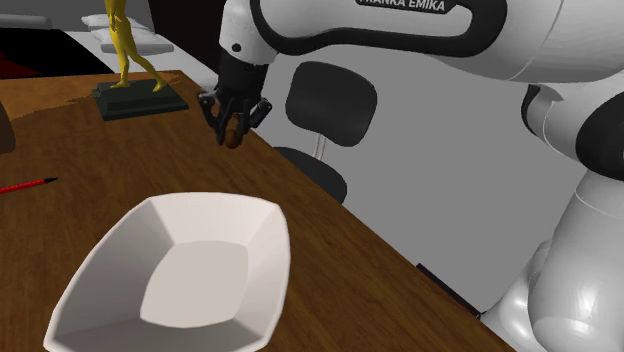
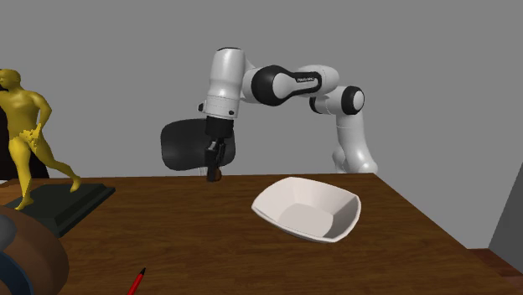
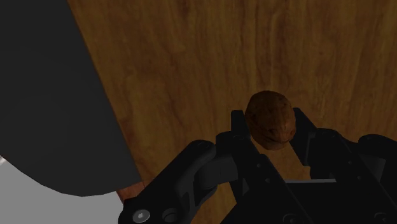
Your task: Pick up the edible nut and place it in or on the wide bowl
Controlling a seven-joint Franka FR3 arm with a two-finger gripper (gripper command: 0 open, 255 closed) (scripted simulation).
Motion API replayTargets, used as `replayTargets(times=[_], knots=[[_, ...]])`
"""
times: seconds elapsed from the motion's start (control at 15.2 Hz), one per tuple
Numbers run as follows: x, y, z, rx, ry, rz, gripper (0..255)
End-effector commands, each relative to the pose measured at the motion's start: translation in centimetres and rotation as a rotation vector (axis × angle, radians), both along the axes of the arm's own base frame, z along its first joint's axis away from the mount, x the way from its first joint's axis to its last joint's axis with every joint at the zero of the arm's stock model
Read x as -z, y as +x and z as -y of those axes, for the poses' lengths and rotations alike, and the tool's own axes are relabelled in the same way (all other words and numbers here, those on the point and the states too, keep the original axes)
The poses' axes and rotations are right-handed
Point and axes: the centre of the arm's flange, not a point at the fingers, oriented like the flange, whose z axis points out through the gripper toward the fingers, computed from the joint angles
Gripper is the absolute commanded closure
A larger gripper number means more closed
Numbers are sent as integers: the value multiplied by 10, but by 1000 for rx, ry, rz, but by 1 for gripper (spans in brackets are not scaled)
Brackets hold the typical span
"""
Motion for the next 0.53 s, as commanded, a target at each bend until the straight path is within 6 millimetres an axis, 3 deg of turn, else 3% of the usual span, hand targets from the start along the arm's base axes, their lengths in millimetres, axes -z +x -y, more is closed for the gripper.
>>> replayTargets(times=[0.0, 0.46], knots=[[-11, -1, 1, 0, 0, 0, 255], [-48, -1, 1, 0, 0, 0, 255]])
